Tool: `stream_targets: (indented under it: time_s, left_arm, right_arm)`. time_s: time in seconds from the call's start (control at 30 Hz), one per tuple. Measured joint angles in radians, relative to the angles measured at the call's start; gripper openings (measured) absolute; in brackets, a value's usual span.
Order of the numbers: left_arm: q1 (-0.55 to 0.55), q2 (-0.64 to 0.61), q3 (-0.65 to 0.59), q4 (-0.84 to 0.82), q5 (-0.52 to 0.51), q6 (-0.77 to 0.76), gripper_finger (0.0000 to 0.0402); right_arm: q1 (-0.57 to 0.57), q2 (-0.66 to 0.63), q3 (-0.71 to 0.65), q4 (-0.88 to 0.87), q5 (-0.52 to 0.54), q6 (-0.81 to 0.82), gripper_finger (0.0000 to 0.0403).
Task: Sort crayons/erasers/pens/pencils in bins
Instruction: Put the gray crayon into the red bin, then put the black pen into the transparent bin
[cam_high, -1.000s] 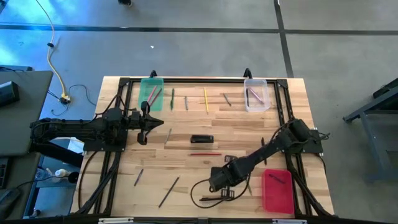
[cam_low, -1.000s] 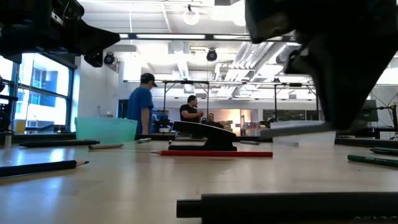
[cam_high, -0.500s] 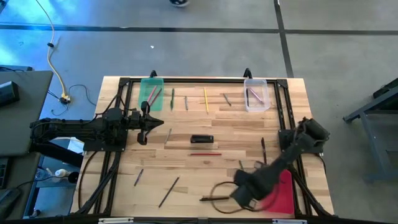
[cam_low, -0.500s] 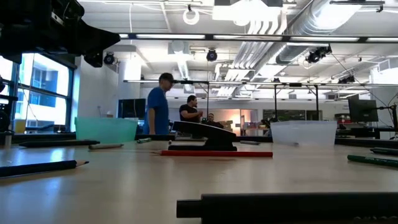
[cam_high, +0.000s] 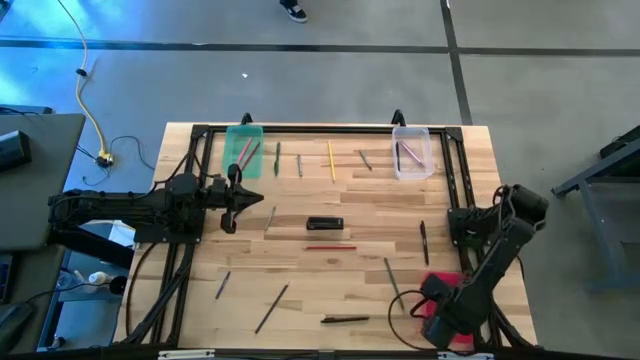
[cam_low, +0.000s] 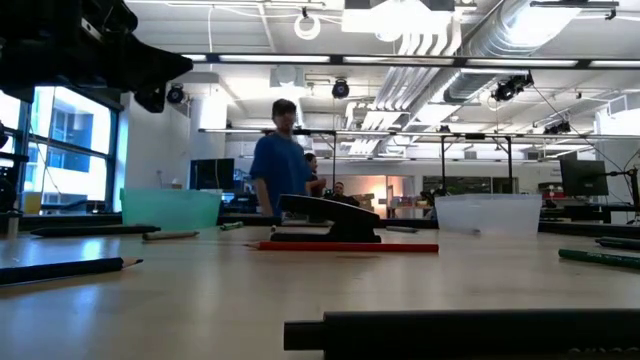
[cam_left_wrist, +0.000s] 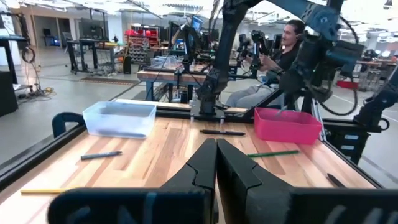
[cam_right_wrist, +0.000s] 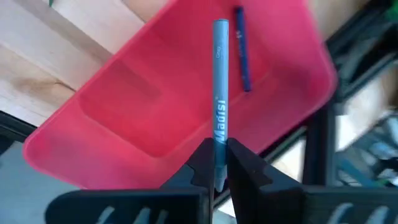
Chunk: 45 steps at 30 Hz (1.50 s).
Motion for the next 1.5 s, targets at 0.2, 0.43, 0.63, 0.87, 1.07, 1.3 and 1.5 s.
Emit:
stream_targets:
  time_s: [0.2, 0.43, 0.63, 0.87, 1.07, 1.3, 1.5]
  left_arm:
    - [-0.032, 0.0, 0.0, -0.006, -0.024, -0.015, 0.0]
    - [-0.061, 0.0, 0.0, -0.009, -0.028, -0.016, 0.0]
    - [-0.08, 0.0, 0.0, -0.01, -0.059, -0.015, 0.0]
    - [-0.085, 0.0, 0.0, -0.01, -0.081, -0.006, 0.0]
    - [-0.085, 0.0, 0.0, -0.011, -0.081, -0.006, 0.0]
    - [-0.085, 0.001, 0.0, -0.022, -0.084, 0.018, 0.0]
    - [-0.085, 0.001, 0.0, -0.025, -0.088, 0.02, 0.0]
  right_arm:
    - [0.014, -0.025, -0.19, 0.243, -0.015, 0.035, 0.0016]
    - [0.011, -0.025, -0.34, 0.438, -0.016, 0.025, 0.0016]
    - [0.011, -0.024, -0.335, 0.374, -0.015, 0.022, 0.0036]
    - [0.01, -0.024, -0.252, 0.23, -0.015, -0.013, 0.0093]
    - [0.011, -0.024, -0.118, 0.117, 0.004, -0.086, 0.0098]
    - [0.007, -0.025, 0.048, 0.176, 0.409, -0.344, 0.0052]
    - [-0.08, -0.024, -0.003, 0.424, 0.589, -0.552, 0.0006]
